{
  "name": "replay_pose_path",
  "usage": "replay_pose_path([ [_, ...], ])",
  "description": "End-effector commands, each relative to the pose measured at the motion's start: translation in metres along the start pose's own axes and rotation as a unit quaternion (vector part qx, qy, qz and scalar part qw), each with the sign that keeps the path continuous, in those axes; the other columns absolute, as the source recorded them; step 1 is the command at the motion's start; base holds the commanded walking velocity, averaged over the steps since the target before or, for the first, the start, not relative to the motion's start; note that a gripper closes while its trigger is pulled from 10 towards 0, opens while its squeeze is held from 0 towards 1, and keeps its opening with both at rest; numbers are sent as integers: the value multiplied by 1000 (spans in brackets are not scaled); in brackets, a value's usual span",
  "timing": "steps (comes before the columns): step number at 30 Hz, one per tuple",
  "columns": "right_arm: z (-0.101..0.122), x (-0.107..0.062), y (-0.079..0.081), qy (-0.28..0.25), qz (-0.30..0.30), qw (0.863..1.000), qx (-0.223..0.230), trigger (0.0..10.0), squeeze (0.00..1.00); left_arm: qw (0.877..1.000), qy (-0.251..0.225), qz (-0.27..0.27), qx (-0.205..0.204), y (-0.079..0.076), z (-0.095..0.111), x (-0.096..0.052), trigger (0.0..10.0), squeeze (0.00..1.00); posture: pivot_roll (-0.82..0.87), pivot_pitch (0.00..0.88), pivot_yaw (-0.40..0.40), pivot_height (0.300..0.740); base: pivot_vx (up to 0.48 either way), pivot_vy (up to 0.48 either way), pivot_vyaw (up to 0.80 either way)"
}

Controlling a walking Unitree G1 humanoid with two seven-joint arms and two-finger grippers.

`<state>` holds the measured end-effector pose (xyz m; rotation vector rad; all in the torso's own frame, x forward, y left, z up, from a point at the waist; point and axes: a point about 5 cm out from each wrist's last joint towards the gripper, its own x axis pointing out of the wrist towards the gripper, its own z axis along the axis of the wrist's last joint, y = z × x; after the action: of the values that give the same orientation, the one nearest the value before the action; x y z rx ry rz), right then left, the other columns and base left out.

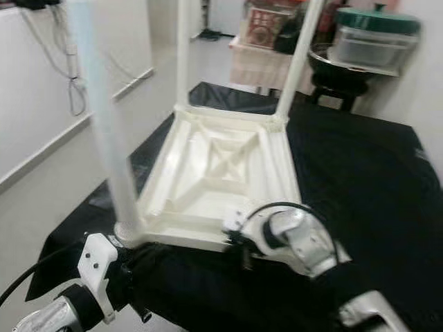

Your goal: Building children table

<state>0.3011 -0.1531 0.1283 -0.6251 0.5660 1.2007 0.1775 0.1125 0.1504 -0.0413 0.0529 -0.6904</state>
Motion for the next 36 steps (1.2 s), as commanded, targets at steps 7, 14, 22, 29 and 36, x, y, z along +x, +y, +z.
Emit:
replay_pose_path([
  [7,38,-4,-22,-70,-119,990,-2,0,0,1000,7,-7,-5,-1,-2,-1,10000,0,11,54,-59,740,0,0,0],
  [14,44,-2,-36,-66,-190,979,25,0,0,1000,6,-7,-5,-1,-1,0,10000,0,7,53,-59,740,0,0,0],
  [22,46,3,-42,-54,-236,970,32,4706,0,1000,5,-8,-6,-2,-1,1,10000,0,8,52,-59,740,0,0,0],
  [29,50,1,-38,-86,-217,971,47,10000,1000,1000,5,-7,-4,-2,-2,0,10000,0,11,53,-61,740,0,0,0],
  [36,51,-17,-31,-143,-165,976,26,10000,1000,1000,3,-4,1,-1,0,0,10000,0,8,53,-61,740,0,0,0],
])
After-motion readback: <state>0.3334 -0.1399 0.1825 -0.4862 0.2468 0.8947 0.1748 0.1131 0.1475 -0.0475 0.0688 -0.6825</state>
